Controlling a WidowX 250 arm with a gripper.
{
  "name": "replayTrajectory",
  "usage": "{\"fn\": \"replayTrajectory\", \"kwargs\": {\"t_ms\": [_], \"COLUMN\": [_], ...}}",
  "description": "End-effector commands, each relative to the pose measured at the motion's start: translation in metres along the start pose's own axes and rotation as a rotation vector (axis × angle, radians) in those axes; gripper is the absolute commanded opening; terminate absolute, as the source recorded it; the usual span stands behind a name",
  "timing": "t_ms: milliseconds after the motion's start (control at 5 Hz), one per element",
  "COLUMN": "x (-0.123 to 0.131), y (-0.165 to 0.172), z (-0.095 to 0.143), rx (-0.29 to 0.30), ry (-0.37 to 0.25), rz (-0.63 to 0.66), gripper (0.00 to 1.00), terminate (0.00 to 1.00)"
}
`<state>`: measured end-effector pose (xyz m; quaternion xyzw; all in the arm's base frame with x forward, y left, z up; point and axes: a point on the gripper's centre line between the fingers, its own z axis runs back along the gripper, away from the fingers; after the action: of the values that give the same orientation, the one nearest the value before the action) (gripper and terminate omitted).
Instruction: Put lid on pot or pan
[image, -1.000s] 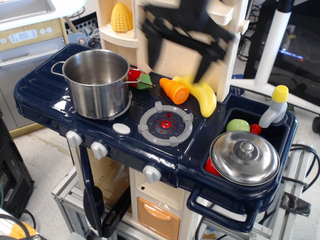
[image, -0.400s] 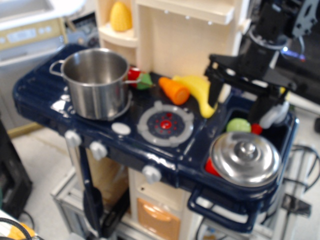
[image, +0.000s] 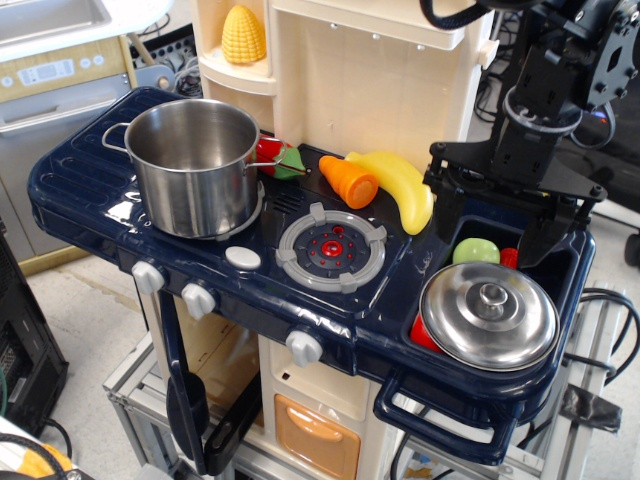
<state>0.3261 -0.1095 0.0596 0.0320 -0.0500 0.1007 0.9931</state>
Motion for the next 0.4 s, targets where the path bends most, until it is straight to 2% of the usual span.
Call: {"fn": "replayTrajectory", "kwargs": {"t_ms": [0, 200], "x": [-0.0001, -0.0064], "y": [-0.0108, -0.0108], "z": [0.0051, -0.0016], "rx": [-0.047, -0.078], "ry": [-0.065, -0.072], "rz": [0.084, 0.107], "gripper": [1.0, 1.0], "terminate": [0.0, 0.0]}}
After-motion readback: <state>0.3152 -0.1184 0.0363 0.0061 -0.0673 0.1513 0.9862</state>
